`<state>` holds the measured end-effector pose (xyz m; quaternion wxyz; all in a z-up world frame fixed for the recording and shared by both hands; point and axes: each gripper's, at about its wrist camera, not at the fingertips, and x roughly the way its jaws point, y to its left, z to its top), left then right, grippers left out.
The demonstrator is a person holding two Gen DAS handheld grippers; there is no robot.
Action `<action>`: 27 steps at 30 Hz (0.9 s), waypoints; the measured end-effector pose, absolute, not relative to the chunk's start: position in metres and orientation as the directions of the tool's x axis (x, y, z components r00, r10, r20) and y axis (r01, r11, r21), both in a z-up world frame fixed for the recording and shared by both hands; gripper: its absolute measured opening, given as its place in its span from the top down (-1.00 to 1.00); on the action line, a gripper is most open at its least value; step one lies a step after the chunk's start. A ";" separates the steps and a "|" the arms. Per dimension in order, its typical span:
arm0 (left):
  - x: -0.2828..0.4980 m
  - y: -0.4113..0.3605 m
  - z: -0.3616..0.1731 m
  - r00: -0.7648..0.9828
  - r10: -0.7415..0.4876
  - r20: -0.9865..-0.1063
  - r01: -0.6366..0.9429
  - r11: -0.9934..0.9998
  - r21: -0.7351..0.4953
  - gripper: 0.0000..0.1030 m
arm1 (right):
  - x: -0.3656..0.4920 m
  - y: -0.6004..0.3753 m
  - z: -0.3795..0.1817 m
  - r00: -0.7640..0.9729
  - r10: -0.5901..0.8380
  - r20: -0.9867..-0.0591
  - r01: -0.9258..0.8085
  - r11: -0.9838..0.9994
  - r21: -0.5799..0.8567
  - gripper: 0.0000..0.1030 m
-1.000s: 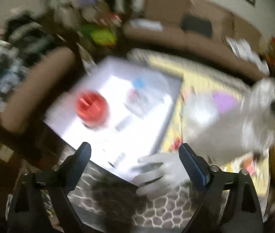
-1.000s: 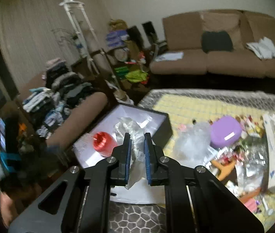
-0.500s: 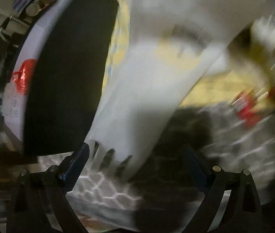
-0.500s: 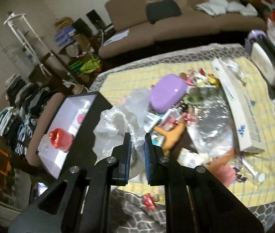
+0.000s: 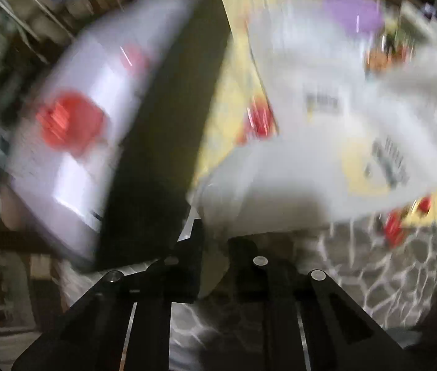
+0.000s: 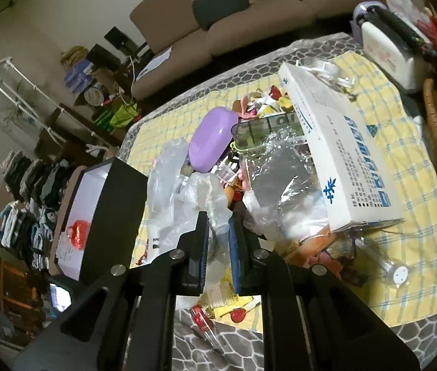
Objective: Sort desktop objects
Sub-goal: 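Lift and carry both bags over the white-lined box, then open the left tool to drop its bag into the box while the right tool releases its bag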
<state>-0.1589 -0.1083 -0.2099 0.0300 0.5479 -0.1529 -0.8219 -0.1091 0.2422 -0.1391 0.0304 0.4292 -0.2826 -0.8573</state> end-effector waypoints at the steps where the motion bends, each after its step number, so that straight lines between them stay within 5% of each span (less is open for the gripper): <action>1: -0.157 -0.109 -0.192 -0.468 -0.237 -0.851 -0.093 -0.945 0.314 0.76 | -0.108 0.242 -0.136 -0.636 -0.299 -0.711 -0.183 -0.837 0.516 0.77; 8: -0.158 -0.141 -0.071 -0.720 -0.393 -0.572 0.175 -0.900 0.398 0.79 | -0.096 0.211 -0.088 -0.717 -0.362 -0.596 -0.036 -0.835 0.549 0.77; 15: -0.157 -0.207 -0.016 -0.716 -0.580 -0.387 0.353 -0.780 0.516 0.78 | -0.111 0.101 -0.037 -0.710 -0.482 -0.514 0.211 -0.841 0.498 0.77; 27: -0.230 -0.297 -0.111 -0.597 -0.547 -0.587 0.285 -0.829 0.481 0.78 | -0.179 -0.096 -0.109 -0.476 -0.506 -0.719 0.344 -0.860 0.377 0.77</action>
